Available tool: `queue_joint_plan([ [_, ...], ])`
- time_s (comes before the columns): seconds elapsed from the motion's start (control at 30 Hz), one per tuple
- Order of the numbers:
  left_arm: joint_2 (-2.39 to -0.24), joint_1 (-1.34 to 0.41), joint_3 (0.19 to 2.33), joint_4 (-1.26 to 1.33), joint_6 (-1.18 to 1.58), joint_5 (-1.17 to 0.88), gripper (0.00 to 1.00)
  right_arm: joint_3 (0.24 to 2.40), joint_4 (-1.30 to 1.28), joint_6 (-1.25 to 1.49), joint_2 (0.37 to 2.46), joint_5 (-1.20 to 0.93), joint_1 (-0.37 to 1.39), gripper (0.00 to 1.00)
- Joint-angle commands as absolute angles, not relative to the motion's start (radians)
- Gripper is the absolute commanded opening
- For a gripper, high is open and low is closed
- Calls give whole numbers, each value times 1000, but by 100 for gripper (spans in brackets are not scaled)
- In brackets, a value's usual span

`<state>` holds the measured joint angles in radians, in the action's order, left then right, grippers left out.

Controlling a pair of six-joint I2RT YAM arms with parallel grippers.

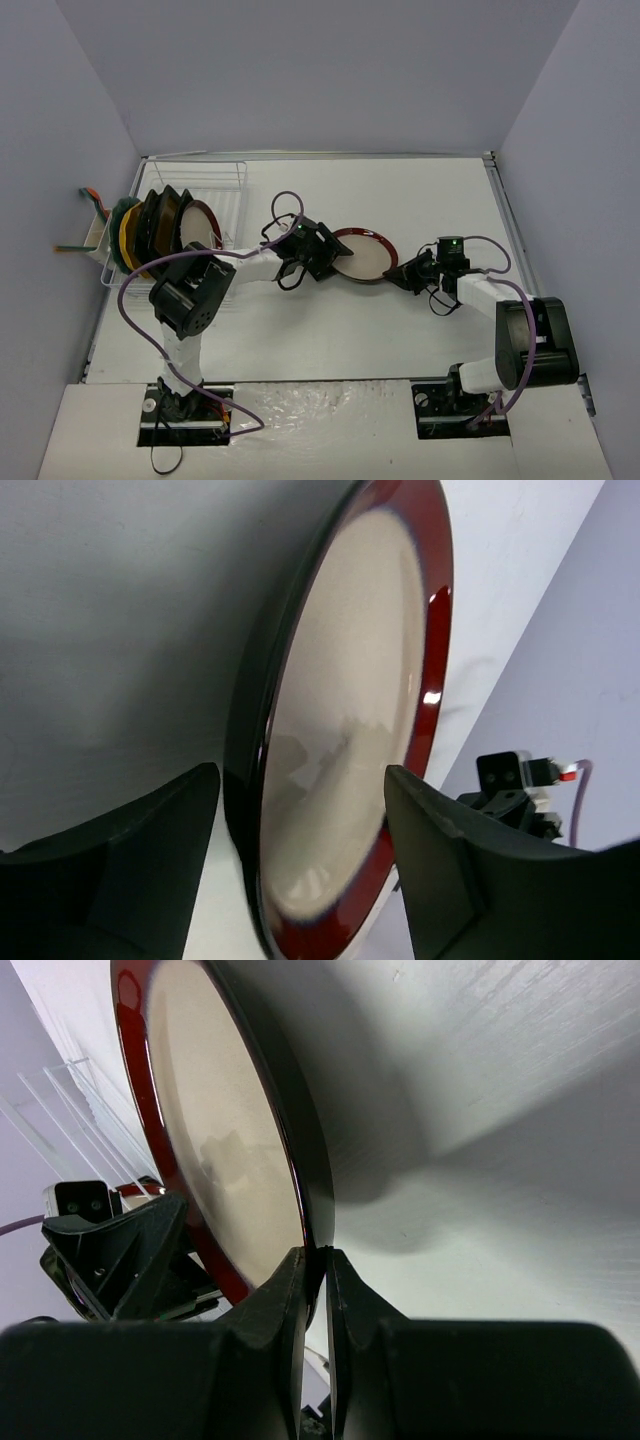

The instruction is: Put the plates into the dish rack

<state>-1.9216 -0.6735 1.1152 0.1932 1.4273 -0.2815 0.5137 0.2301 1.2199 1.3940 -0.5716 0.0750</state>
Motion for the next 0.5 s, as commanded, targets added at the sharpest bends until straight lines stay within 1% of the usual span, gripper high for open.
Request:
queue_joint_plan([
  [0.0,-1902,-680,1137,307,1494,-258,56,530,321,1244,1323,-680,85,0],
  [0.03,-1902,-681,1136,312,1499,-257,49,529,313,1239,1320,-678,86,0],
  [0.07,-1903,-681,1133,317,1504,-256,37,529,310,1235,1317,-678,86,0],
  [0.1,-1901,-680,1129,325,1510,-254,30,525,308,1233,1314,-678,86,0],
  [0.17,-1892,-680,1123,330,1512,-246,20,520,301,1225,1310,-675,86,0],
  [0.27,-1877,-680,1121,318,1499,-234,8,526,260,1184,1307,-667,84,0],
  [0.3,-1874,-680,1126,314,1493,-236,4,530,245,1155,1308,-665,84,4],
  [0.33,-1870,-681,1132,310,1487,-239,0,534,231,1124,1308,-663,84,8],
  [0.47,-1830,-682,1148,274,1432,-232,0,540,176,1053,1284,-648,80,47],
])
